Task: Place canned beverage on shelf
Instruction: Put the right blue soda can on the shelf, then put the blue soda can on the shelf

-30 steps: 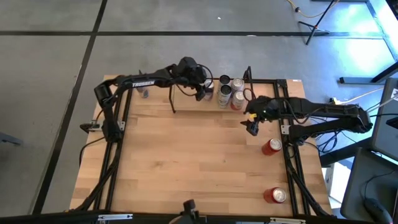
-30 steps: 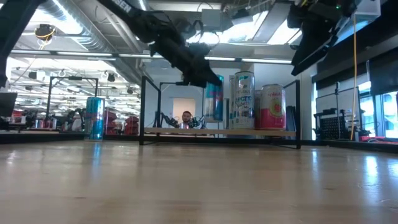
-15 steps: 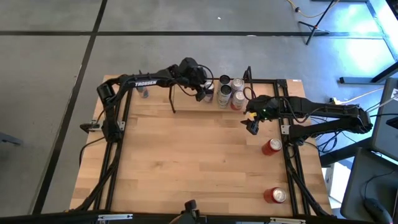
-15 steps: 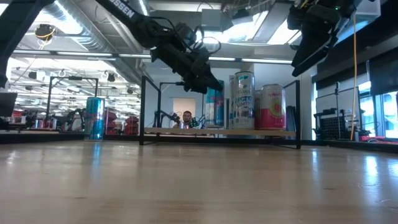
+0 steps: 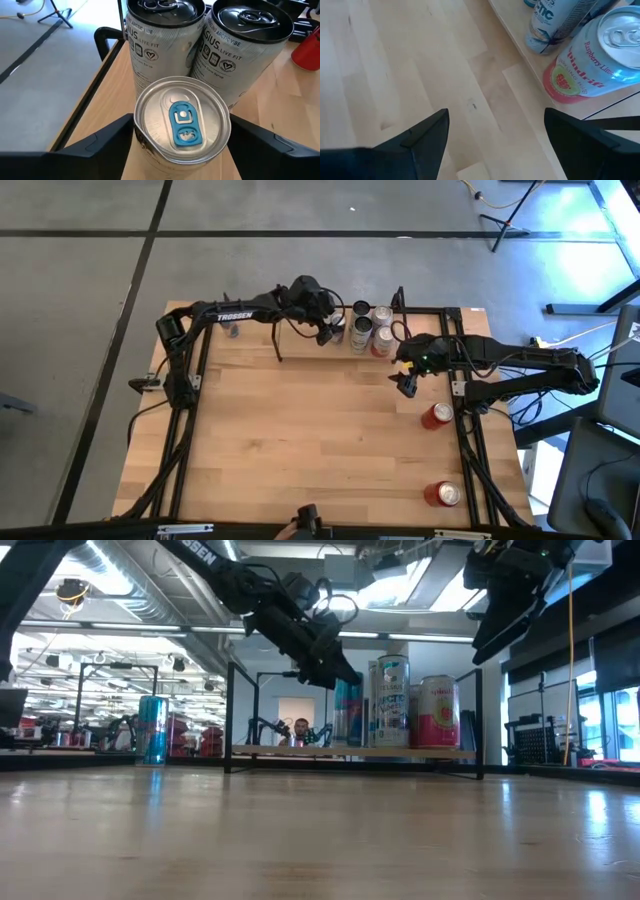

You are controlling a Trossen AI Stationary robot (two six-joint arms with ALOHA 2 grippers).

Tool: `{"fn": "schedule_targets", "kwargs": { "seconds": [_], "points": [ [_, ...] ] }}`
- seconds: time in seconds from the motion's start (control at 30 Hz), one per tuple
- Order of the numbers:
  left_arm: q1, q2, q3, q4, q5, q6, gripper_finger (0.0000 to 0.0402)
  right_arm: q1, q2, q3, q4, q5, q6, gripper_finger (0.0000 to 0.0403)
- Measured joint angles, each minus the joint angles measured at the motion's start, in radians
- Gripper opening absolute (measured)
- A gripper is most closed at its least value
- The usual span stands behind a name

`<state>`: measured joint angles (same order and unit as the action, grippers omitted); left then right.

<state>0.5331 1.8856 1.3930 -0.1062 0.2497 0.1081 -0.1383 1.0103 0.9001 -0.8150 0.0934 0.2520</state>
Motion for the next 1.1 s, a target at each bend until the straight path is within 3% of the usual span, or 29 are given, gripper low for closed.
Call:
{"fn": "schedule_targets", "kwargs": {
  "seconds": [0.27, 0.53, 0.7, 0.9, 1.1],
  "points": [
    [0.001, -0.075, 0.0, -0.003, -0.01, -0.002, 0.0324, 0.0, 0.0, 0.0, -0.005, -0.012, 0.0, 0.031],
    [-0.004, -0.28, 0.0, -0.111, -0.085, -0.026, 0.0326, 0.0, 0.0, 0.0, -0.004, -0.035, 0.0, 0.031],
    [-0.029, -0.43, 0.0, -0.363, -0.311, -0.171, 0.0325, 0.0, 0.0, 0.0, 0.001, -0.035, 0.002, 0.031],
    [-0.012, -0.58, 0.001, -0.792, -0.614, -0.49, 0.0321, 0.0, 0.0, 0.0, 0.009, -0.034, 0.002, 0.031],
    [0.106, -0.602, -0.001, -1.156, -0.686, -0.753, 0.0321, 0.0, 0.0, 0.0, 0.038, -0.034, 0.001, 0.031]
  ]
}}
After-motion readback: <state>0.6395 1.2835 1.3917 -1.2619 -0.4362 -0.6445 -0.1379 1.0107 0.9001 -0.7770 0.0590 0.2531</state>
